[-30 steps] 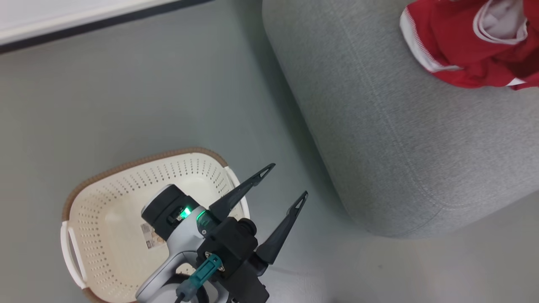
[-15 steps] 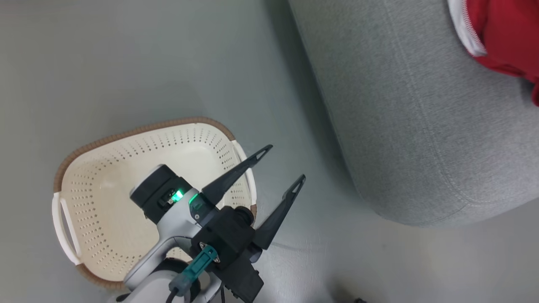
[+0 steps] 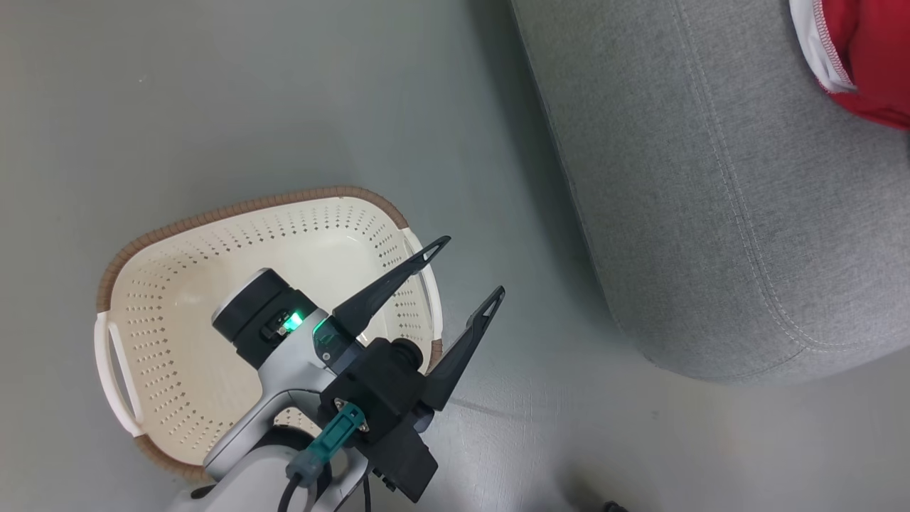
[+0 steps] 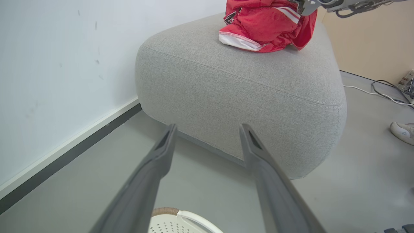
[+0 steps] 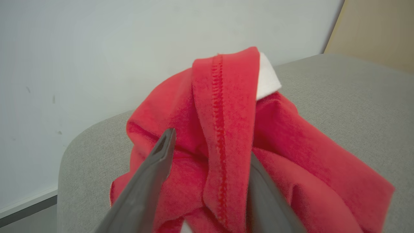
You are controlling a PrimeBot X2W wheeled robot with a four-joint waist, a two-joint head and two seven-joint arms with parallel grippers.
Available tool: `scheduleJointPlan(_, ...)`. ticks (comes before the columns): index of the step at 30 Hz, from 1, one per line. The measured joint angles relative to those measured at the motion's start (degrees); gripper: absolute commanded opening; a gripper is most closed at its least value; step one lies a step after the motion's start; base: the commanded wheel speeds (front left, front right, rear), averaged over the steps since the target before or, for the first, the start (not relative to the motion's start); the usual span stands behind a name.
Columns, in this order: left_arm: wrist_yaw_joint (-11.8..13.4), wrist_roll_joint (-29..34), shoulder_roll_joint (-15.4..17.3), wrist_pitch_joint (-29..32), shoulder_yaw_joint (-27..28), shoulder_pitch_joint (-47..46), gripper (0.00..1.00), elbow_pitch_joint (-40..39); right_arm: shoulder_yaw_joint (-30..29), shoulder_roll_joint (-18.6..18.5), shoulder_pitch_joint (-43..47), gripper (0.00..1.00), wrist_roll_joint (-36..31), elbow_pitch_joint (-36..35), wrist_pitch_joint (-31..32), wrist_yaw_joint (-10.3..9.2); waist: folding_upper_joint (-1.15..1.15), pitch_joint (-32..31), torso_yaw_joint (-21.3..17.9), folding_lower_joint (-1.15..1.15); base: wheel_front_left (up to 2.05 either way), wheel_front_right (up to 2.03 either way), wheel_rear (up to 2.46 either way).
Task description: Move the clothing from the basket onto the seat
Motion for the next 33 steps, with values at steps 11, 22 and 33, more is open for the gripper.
scheduleJointPlan(11, 0.0, -0.5, -1.0, -3.1, 0.5, 0.0, 1.0, 3.4, 1.1, -0.2, 0.4, 1.0, -2.6, 0.8, 0.0, 0.52, 0.0, -4.0, -0.2, 0.0, 0.0, 0.0, 0.0)
scheduleJointPlan(22, 2.1, -2.9, -2.9, -6.6, 2.6, 0.4, 1.0, 6.7, 0.9, 0.1, 6.6, 1.0, -3.4, -0.7, 0.0, 0.93, 0.0, -9.9, 0.4, -0.01, 0.0, 0.0, 0.0)
scheduleJointPlan(33, 5.1, -4.1, -4.4, -9.0, 4.4, 4.2, 1.0, 9.6, 1.6, 1.9, 14.7, 1.0, -5.6, -9.0, 0.0, 0.93, -0.01, -16.0, 1.6, -0.01, 0.0, 0.0, 0.0)
